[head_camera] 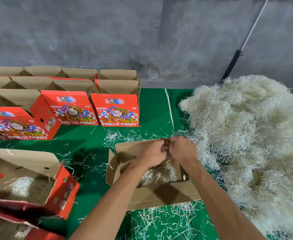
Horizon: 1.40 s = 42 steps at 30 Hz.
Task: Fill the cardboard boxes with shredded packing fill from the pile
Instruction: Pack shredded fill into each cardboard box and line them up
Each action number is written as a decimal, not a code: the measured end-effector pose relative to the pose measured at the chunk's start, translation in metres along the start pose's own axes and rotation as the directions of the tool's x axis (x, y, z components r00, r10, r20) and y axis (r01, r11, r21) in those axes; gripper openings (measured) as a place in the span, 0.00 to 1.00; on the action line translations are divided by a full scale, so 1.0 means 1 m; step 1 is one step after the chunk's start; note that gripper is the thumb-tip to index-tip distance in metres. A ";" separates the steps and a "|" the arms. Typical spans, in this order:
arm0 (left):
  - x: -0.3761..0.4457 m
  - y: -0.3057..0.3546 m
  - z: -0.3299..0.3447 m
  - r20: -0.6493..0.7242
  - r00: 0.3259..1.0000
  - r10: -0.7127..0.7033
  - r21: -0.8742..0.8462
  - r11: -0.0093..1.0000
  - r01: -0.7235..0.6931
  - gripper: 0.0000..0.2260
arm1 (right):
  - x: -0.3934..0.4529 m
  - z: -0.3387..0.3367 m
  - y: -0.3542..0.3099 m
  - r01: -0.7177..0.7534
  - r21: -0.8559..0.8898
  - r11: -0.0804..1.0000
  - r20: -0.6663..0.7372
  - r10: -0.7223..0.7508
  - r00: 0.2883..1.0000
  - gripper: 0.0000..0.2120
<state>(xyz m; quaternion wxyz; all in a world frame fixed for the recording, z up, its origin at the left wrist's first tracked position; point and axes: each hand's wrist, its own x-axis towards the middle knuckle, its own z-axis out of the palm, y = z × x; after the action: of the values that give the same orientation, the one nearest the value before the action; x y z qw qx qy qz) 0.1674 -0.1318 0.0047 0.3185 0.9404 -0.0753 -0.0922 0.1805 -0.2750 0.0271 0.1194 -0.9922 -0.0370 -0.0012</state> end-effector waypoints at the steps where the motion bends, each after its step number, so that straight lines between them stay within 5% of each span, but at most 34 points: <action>1: 0.003 0.003 0.002 -0.116 0.991 0.064 0.064 0.996 -0.057 0.06 | 0.000 -0.005 0.006 -0.008 -0.002 1.000 -0.067 0.008 0.998 0.10; 4: 0.007 0.007 0.009 -0.325 0.931 0.167 0.268 0.960 -0.078 0.25 | -0.005 -0.003 0.036 -0.125 0.010 0.992 -0.017 0.125 0.992 0.29; 6: 0.009 0.013 0.013 -0.400 0.914 0.070 0.248 0.968 0.035 0.30 | -0.010 0.004 0.051 -0.201 0.140 0.970 0.154 0.179 0.972 0.25; 8: 0.013 0.018 0.017 -0.400 0.916 0.030 0.261 0.962 0.083 0.20 | -0.015 0.014 0.060 -0.150 0.186 0.971 0.246 0.101 0.964 0.13; 13: 0.021 0.027 0.014 -0.376 0.923 0.079 0.246 0.969 0.017 0.07 | -0.015 0.025 0.062 -0.107 0.193 0.975 0.161 0.076 0.984 0.11; 17: 0.030 0.031 -0.004 -0.420 0.901 0.107 0.271 0.963 0.012 0.06 | -0.006 0.034 0.057 -0.176 0.406 0.897 0.082 0.156 0.984 0.05; 21: 0.024 0.030 -0.008 -0.255 0.958 0.134 0.257 0.964 -0.067 0.16 | 0.001 0.054 0.050 -0.308 0.629 0.714 0.094 0.323 0.942 0.07; 27: -0.008 0.002 -0.009 -0.243 0.966 0.094 0.370 0.929 0.003 0.17 | 0.023 0.068 0.025 -0.362 0.745 0.561 0.125 0.415 0.901 0.10; 31: -0.032 -0.028 -0.028 -0.409 0.905 0.117 0.393 0.918 0.059 0.10 | 0.045 0.078 -0.002 -0.305 0.718 0.626 0.056 0.385 0.921 0.11; 35: -0.059 -0.068 -0.056 -0.268 0.964 0.005 0.468 0.875 0.125 0.30 | 0.060 0.088 -0.035 -0.222 0.671 0.707 0.012 0.289 0.957 0.10; 42: -0.081 -0.112 -0.099 -0.172 0.970 -0.169 0.451 0.862 0.230 0.23 | 0.067 0.096 -0.106 -0.119 0.694 0.711 0.015 0.150 0.989 0.10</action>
<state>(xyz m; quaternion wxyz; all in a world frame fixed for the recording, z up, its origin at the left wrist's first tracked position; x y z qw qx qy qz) 0.1198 0.0304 0.0239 0.0753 0.9959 0.0231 -0.0440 0.2385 -0.1449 -0.0405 0.4818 -0.8754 0.0400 0.0004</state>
